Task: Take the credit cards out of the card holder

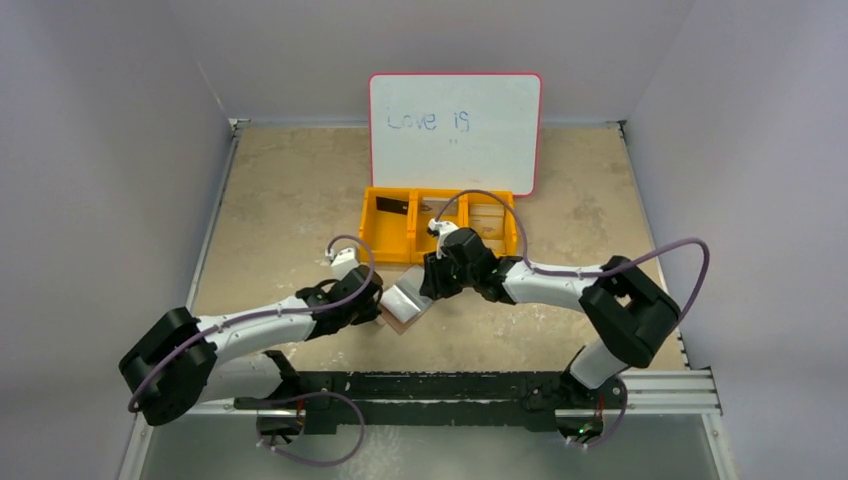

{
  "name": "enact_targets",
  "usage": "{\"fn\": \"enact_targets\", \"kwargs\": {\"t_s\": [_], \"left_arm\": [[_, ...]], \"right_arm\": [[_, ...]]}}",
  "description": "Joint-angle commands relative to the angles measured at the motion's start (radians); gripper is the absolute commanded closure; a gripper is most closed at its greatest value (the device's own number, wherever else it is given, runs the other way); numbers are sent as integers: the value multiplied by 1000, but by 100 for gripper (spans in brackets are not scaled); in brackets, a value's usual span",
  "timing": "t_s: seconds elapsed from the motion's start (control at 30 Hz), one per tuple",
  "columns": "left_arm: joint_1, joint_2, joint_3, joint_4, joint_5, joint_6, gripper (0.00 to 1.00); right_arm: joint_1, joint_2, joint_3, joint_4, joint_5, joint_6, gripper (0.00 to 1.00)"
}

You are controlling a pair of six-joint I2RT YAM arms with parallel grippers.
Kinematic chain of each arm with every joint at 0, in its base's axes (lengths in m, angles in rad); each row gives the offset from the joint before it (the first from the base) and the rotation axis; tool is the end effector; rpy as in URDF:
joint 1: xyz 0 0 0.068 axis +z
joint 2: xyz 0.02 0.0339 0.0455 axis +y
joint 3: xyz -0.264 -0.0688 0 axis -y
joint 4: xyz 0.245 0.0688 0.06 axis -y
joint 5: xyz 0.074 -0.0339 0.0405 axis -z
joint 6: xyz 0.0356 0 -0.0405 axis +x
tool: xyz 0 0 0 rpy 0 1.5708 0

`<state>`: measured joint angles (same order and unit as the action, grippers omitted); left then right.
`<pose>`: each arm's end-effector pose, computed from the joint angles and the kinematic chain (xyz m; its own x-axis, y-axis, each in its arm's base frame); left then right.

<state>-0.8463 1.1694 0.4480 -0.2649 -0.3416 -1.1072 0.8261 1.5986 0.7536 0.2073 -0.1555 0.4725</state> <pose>0.1413 -0.1417 0.1501 -0.7687 -0.4031 -0.4966 -0.2337 0.8997 -0.3686 0.2146 0.2409 0.1690 -0.7283 -0.1267 -0.6735 -0.5383 0.7140 0.4478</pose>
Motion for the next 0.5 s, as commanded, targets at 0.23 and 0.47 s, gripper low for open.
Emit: {"fn": "enact_targets", "kwargs": {"t_s": [0.23, 0.47], "left_arm": [[0, 75, 86, 1, -82, 114, 100], [0, 74, 101, -17, -84, 163, 100]], "right_arm": [[3, -101, 26, -128, 206, 80, 51], [-2, -15, 41, -64, 99, 97, 54]]}}
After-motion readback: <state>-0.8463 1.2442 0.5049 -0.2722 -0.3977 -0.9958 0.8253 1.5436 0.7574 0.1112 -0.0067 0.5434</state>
